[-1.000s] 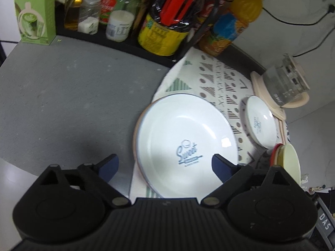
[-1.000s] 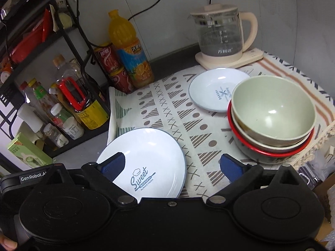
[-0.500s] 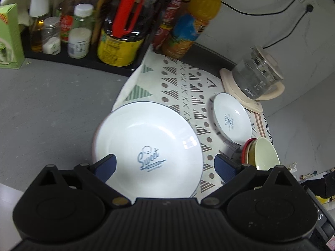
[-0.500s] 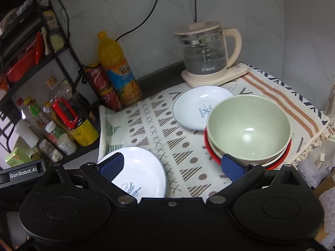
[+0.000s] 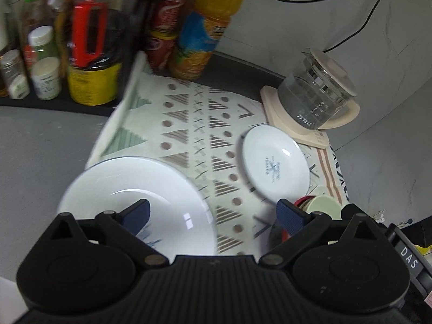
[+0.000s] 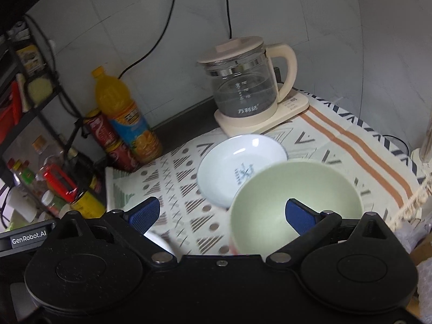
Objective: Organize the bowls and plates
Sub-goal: 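Move both grippers toward the white 'Bakery' plate by the kettle, then close both grippers on the rim of the 'Bakery' plate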
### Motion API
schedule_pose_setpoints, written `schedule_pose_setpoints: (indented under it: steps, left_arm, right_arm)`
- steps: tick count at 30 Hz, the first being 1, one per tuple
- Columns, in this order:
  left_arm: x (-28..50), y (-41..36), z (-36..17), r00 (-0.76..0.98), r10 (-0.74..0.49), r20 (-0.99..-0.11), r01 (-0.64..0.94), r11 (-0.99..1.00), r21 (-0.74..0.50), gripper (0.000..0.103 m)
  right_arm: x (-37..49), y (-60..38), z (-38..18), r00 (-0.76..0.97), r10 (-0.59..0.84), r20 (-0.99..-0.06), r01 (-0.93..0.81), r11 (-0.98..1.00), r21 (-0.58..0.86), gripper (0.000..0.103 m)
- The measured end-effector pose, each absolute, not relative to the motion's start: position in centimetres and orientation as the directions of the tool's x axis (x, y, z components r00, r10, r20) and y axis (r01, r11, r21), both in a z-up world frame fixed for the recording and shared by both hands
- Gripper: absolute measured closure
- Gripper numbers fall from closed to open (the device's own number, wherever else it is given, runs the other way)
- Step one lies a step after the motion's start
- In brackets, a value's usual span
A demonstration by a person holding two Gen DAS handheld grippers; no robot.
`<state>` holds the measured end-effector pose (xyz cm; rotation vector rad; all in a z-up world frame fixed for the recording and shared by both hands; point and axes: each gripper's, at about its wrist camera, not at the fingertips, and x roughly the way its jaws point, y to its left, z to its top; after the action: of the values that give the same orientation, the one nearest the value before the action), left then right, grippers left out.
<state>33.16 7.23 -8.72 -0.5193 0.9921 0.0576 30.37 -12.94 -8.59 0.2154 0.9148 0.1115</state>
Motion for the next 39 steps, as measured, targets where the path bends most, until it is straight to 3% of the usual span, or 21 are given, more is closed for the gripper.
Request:
schedule_pose_setpoints:
  steps: [16, 20, 30, 33, 35, 39]
  left_arm:
    - [43.3, 1.3, -12.6, 0.489, -0.206, -0.847, -0.358, 0.839, -0.411, 0.004]
    - [45.0, 0.5, -13.8, 0.478, -0.22, -0.85, -0.391, 0.814, -0.43, 0.005]
    - [47.4, -0.9, -16.8, 0.432, -0.229, -0.872, -0.471, 0.768, -0.434, 0.01]
    - [47.5, -0.8, -17.6, 0.426, -0.231, -0.875, -0.498, 0.747, -0.44, 0.017]
    - [47.5, -0.8, -18.2, 0.419, -0.233, -0.878, -0.513, 0.736, -0.441, 0.029]
    - [47.4, -0.5, -19.7, 0.394, -0.257, -0.882, -0.555, 0.699, -0.452, 0.05]
  right_arm:
    - [41.6, -18.7, -12.6, 0.494, 0.195, -0.848, -0.012, 0.976, 0.218, 0.005]
    - [44.3, -19.9, -14.0, 0.434, 0.199, -0.878, -0.011, 0.976, 0.216, 0.011]
    - [49.1, -23.5, -18.1, 0.284, 0.258, -0.924, 0.052, 0.958, 0.283, 0.038]
    - [49.9, -24.0, -19.3, 0.238, 0.292, -0.926, 0.073, 0.946, 0.317, 0.05]
    - [50.5, -24.3, -20.2, 0.205, 0.321, -0.925, 0.09, 0.934, 0.345, 0.062]
    - [51.4, -24.3, -22.3, 0.123, 0.351, -0.928, 0.129, 0.922, 0.366, 0.069]
